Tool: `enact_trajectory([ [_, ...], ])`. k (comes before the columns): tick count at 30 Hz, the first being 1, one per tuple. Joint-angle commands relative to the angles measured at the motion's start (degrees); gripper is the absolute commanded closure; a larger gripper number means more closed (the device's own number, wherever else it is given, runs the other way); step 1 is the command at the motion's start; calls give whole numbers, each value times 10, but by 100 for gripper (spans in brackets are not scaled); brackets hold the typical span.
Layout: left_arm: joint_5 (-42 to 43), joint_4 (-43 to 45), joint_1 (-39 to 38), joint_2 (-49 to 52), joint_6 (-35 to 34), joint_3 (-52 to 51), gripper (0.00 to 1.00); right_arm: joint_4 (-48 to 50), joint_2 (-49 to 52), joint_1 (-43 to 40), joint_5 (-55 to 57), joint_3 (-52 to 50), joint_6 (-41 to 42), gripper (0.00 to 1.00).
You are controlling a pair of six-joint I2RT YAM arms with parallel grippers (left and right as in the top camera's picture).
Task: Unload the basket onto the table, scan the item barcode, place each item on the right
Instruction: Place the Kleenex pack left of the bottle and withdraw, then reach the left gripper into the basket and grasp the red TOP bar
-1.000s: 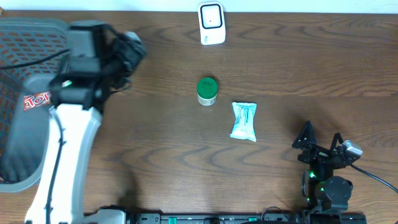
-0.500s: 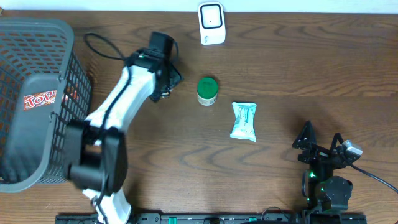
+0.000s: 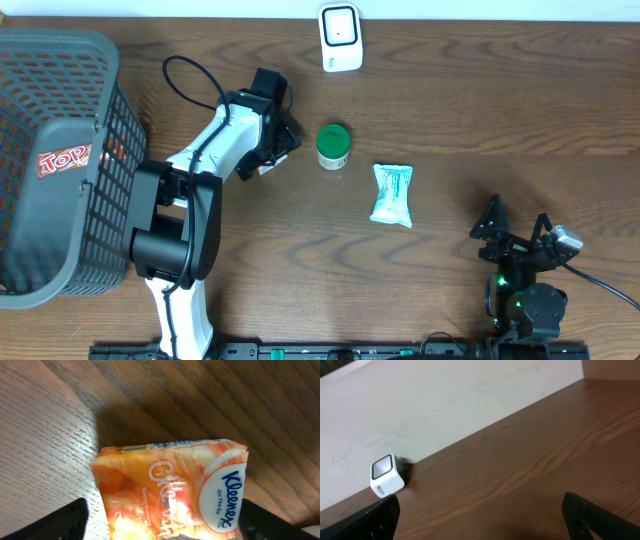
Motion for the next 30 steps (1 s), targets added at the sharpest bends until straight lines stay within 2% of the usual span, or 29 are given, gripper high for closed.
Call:
enact_trajectory([
  [1, -9, -4, 2, -37, 50, 10, 0, -2, -2, 6, 1, 0, 4, 1],
  [7, -10, -11, 3, -149, 145, 44, 2, -2, -2, 6, 1, 0, 4, 1],
  [11, -29, -9, 12, -238, 158, 59, 2, -2, -2, 6, 1, 0, 4, 1],
  [15, -123, 2, 33, -326, 158, 59, 2, -2, -2, 6, 1, 0, 4, 1],
  [19, -255, 2, 67, -393, 158, 59, 2, -2, -2, 6, 1, 0, 4, 1],
  [21, -285, 3, 93, -414, 157, 59, 2, -2, -2, 6, 1, 0, 4, 1],
  [24, -290, 2, 147, -430, 151, 59, 2, -2, -2, 6, 1, 0, 4, 1],
  [26, -287, -2, 191, -431, 118, 59, 2, -2, -2, 6, 1, 0, 4, 1],
  [30, -220, 16, 275, -427, 108, 59, 2, -2, -2, 6, 1, 0, 4, 1],
])
